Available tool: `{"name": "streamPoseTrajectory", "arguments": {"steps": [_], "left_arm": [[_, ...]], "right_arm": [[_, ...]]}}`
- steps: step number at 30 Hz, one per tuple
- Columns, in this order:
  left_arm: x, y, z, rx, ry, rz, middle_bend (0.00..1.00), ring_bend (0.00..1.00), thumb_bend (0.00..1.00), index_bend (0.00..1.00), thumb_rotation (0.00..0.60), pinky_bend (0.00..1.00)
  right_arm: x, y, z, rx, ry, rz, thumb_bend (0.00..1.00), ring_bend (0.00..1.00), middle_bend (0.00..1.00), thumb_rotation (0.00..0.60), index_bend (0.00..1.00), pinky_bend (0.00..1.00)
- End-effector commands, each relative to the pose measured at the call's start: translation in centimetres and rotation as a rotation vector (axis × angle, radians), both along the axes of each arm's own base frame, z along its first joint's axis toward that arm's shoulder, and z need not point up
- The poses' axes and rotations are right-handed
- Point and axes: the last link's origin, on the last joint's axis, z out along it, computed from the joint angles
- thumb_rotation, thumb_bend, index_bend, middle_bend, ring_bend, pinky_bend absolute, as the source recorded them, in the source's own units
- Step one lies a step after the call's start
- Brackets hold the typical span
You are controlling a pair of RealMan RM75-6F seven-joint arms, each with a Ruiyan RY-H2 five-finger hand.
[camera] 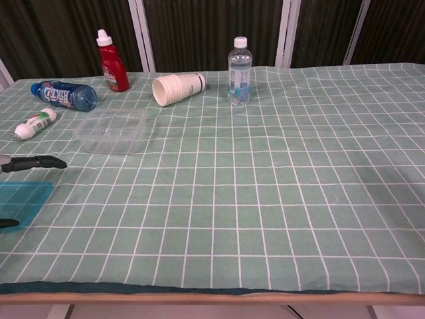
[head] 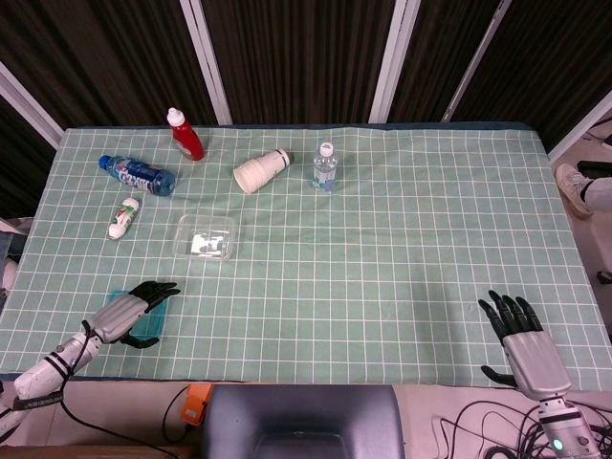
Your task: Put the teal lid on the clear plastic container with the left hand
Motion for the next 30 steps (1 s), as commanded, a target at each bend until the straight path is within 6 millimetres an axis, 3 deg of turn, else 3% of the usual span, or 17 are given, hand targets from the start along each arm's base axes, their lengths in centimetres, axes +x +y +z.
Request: {"name": "streamPoseTrajectory", "arguments": {"steps": [1,30], "left_arm": [[-0.4,0.2,-0.2,-0.004,0.009,0.021,0.00,0.00,0.23,0.00,0.600,0.00],[-2.3,0.5,-0.1,-0.019,0.033,0.103,0.00,0.00,0.22,0.00,0.600,0.00]], "right_arm": [[0.0,0.0,0.0,-0.001,0.000,-0.001,0.06,0.00,0.00,0.600,0.00,0.00],[0.0,-0.1,0.0,-0.005,0.002,-0.003,0.06,0.00,0.00,0.600,0.00,0.00]]}}
